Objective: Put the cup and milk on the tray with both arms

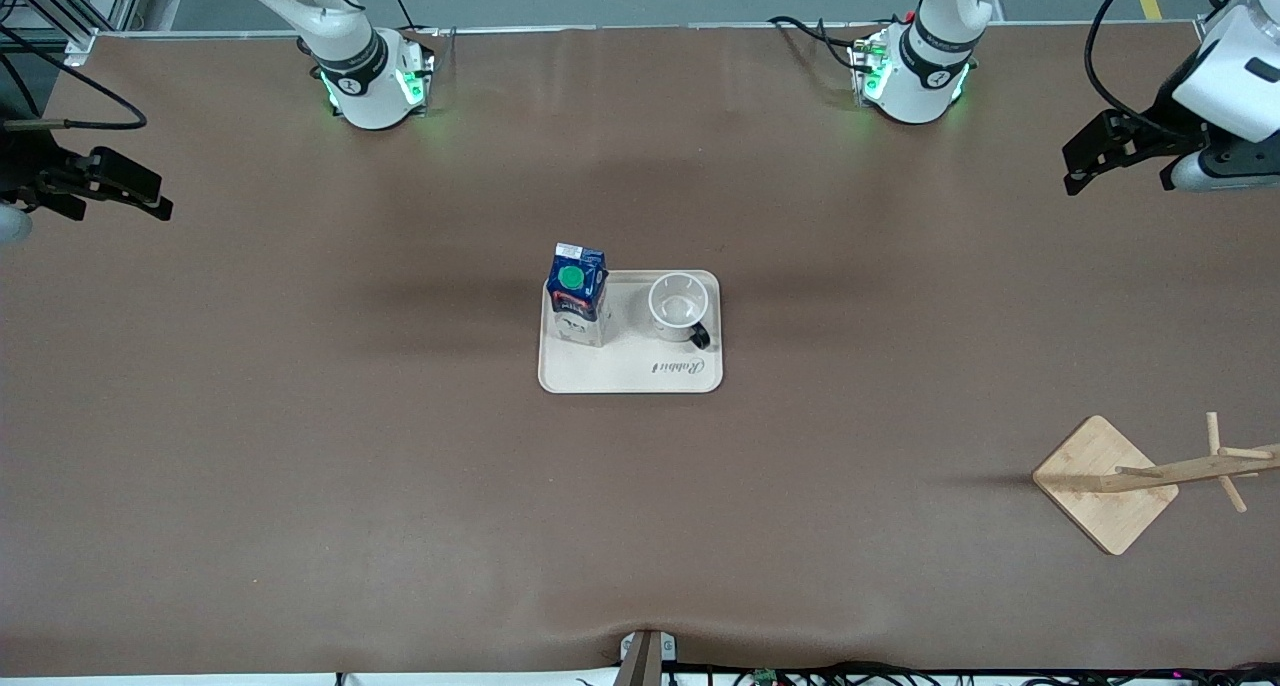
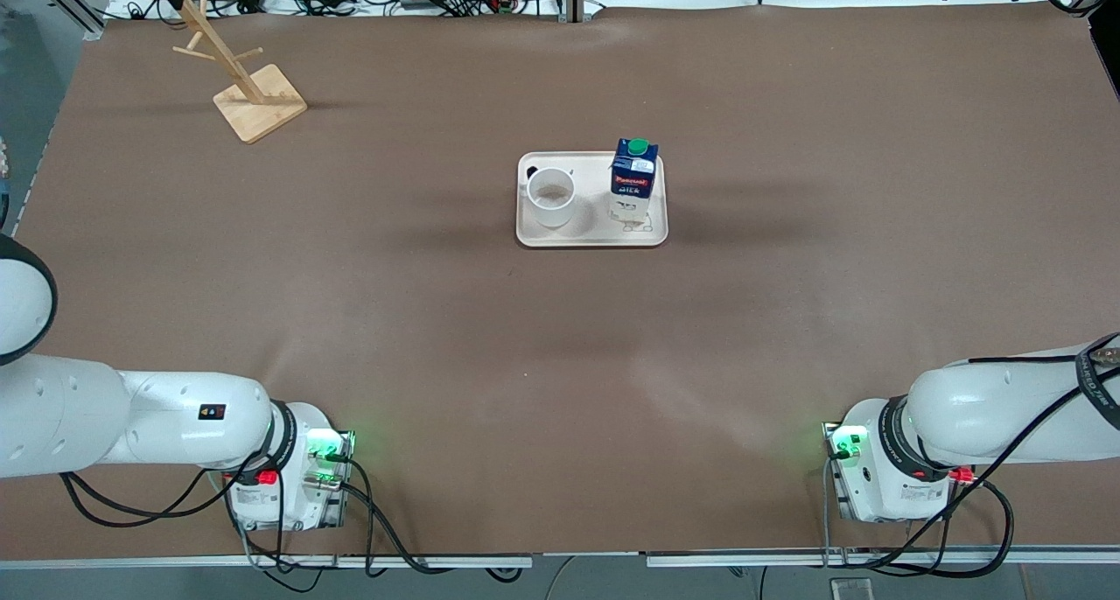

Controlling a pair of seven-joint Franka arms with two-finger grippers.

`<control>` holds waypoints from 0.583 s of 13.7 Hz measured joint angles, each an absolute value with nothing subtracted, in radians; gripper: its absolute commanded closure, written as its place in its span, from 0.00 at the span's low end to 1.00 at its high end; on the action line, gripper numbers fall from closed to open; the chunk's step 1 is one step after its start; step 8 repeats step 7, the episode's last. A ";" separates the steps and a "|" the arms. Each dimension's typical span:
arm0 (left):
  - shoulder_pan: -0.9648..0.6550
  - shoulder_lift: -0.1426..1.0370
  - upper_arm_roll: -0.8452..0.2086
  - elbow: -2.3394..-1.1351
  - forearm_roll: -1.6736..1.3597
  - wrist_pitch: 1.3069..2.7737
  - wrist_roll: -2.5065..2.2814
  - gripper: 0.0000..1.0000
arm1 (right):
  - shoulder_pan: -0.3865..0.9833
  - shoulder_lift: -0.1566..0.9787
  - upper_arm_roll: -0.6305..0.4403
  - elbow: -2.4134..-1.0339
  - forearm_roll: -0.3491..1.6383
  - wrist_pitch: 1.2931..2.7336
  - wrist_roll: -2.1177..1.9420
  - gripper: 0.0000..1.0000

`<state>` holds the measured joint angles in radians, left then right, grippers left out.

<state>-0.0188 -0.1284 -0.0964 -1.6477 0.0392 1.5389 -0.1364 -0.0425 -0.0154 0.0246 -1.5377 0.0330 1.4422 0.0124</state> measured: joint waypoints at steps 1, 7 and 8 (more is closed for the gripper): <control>-0.017 -0.128 -0.096 -1.646 0.039 1.539 -0.136 0.00 | -0.043 -0.015 0.025 -1.538 0.033 1.442 0.012 0.00; 0.010 -0.119 -0.094 -1.638 0.039 1.539 -0.136 0.00 | -0.043 -0.015 0.025 -1.537 0.033 1.442 0.012 0.00; 0.010 -0.119 -0.094 -1.638 0.039 1.539 -0.136 0.00 | -0.043 -0.015 0.025 -1.537 0.033 1.442 0.012 0.00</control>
